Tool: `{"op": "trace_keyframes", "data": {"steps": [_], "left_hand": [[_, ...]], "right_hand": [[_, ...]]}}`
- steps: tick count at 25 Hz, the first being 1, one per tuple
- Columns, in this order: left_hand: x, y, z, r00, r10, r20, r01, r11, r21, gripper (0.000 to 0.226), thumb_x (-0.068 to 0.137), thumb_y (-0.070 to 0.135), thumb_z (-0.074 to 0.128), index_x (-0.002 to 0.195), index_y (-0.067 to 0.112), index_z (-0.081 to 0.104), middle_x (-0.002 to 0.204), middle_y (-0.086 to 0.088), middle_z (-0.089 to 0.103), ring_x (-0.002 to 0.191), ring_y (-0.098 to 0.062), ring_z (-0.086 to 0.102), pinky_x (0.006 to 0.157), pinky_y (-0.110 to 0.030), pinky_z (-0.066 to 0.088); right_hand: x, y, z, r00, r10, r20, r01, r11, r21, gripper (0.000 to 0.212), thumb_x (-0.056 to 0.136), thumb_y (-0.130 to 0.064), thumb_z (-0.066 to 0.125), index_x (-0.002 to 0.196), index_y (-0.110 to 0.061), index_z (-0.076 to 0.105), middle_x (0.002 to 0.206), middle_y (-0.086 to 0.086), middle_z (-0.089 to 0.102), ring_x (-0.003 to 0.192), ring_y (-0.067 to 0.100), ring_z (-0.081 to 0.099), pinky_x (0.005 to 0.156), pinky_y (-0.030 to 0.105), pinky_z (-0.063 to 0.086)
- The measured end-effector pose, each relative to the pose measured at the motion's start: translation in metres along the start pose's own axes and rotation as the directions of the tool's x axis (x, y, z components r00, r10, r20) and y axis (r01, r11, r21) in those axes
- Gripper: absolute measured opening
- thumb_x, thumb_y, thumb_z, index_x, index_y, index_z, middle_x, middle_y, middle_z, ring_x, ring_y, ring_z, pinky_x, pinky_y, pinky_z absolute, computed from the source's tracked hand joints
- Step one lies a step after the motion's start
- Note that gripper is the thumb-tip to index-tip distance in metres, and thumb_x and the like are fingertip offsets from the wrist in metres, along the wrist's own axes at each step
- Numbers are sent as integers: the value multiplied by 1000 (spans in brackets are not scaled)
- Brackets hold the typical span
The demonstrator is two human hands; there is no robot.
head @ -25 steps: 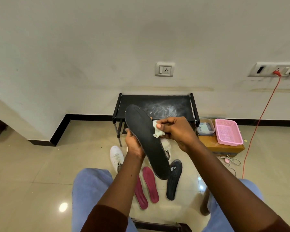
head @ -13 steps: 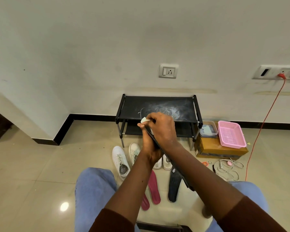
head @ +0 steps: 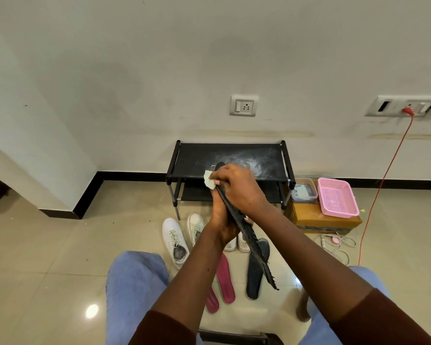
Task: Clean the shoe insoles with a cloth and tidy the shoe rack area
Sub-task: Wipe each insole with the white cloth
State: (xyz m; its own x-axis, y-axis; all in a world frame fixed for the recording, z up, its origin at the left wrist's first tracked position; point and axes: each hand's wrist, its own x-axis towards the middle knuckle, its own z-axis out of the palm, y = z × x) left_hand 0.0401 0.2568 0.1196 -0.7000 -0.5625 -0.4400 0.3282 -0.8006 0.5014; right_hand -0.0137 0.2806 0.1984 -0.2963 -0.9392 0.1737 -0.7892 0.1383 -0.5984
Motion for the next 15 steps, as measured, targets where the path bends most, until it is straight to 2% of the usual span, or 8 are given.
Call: {"op": "trace_keyframes", "data": {"steps": [3,5,8,10,11,12,14,15], "left_hand": [[3,-3,-1,1000,-13,-20,12,999,-32,65,97,59,23,87,13,68,72,-3,71,65,-13,69,64,-27,53],[3,-3,-1,999,-32,-44,29,998,-59,55,100,50,27,91,11,65,76,-6,70,65,-15,70,57,-25,56],[10,-3,1,996,-28,-79,27,1000,-16,40,101,32,27,78,21,59,67,7,64,50,2,62,46,-14,50],[8,-1,10,999,25,-31,-25,1000,4,34,79,48,41,56,34,62,49,18,58,42,7,55,42,-10,46],[6,0,11,997,81,-16,-80,995,51,34,63,57,44,48,34,64,47,18,58,43,6,56,42,-11,47],[2,1,12,987,162,-19,-161,985,65,40,59,62,45,49,30,68,50,13,61,47,4,59,45,-14,50],[3,3,8,985,167,33,-160,976,-151,63,80,64,40,59,14,71,58,0,65,58,-7,67,51,-21,54],[5,4,5,983,169,65,-154,970,-187,69,87,63,35,59,10,70,58,-2,64,58,-10,67,53,-22,55]], "right_hand": [[-7,-1,3,998,57,34,-58,998,17,21,90,-8,55,106,-9,69,115,3,62,105,13,56,88,14,35],[-8,0,11,993,118,2,-118,992,44,17,88,-12,60,100,-8,71,111,1,62,101,11,56,85,13,37],[-10,3,21,988,149,-50,-148,989,17,10,85,-10,62,90,-11,70,101,0,62,92,10,55,82,18,44],[-13,3,20,975,197,-105,-190,979,69,8,81,-4,62,81,-12,62,88,1,61,81,12,55,76,24,50],[-15,3,18,965,232,-120,-219,969,113,12,79,-2,63,77,-13,58,82,0,60,76,13,55,71,25,50],[-16,1,16,958,263,-117,-244,957,156,15,78,-2,64,75,-14,56,79,-1,60,74,13,56,67,22,49],[-19,-1,14,947,312,-82,-288,932,220,18,76,0,64,74,-17,58,77,-1,62,72,11,57,65,17,47],[-21,-2,13,943,327,-57,-305,922,238,19,75,0,65,73,-18,59,76,0,63,71,11,58,64,19,48]]}}
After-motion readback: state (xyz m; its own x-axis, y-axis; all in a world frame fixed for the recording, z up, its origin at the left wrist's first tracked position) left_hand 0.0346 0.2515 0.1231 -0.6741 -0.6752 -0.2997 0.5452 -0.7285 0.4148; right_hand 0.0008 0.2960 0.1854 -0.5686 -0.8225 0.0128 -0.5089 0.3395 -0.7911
